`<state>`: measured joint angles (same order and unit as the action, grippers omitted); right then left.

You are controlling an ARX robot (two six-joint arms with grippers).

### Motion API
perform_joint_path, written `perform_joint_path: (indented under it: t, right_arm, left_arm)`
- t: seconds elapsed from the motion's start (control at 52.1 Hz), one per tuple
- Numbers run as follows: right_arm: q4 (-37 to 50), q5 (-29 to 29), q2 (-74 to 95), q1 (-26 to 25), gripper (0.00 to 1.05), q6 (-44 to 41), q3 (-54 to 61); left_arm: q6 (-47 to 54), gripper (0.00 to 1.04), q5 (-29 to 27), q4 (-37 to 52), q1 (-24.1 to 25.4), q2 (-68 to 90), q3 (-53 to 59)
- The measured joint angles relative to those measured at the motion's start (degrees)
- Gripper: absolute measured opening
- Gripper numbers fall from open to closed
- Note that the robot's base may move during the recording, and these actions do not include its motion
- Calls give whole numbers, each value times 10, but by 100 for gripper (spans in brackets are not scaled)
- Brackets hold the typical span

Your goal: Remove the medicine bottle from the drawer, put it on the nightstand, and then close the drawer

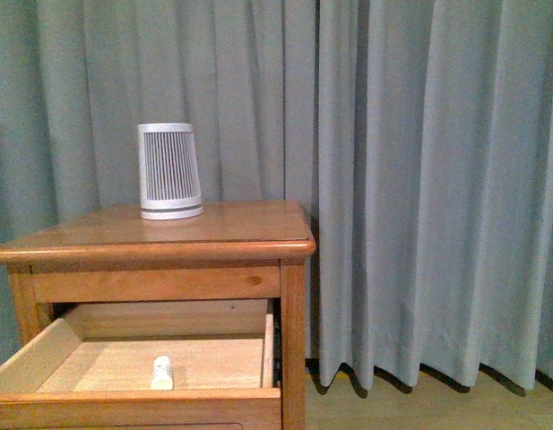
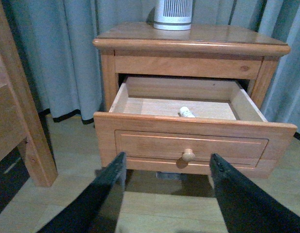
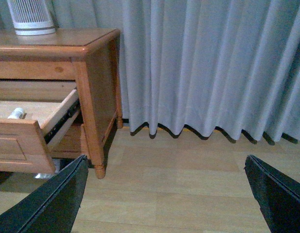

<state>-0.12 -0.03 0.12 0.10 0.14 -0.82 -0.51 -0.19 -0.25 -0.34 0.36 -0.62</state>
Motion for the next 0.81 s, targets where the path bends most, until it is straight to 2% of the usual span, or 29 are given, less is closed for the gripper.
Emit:
perform_joint_path:
  t: [0.231, 0.768, 0.788, 0.807]
  right_arm:
    - [0, 2, 0, 0, 98, 0, 0]
    - [0, -2, 0, 0, 98, 0, 0]
    - [0, 2, 0, 0, 98, 0, 0]
    - [7, 29, 6, 7, 98, 4, 0]
  left_arm:
    - [1, 99, 2, 0, 0, 0, 0]
    - [2, 98, -2, 0, 0, -2, 0]
    - [2, 98, -2, 0, 0, -2, 0]
    - [2, 98, -2, 0, 0, -2, 0]
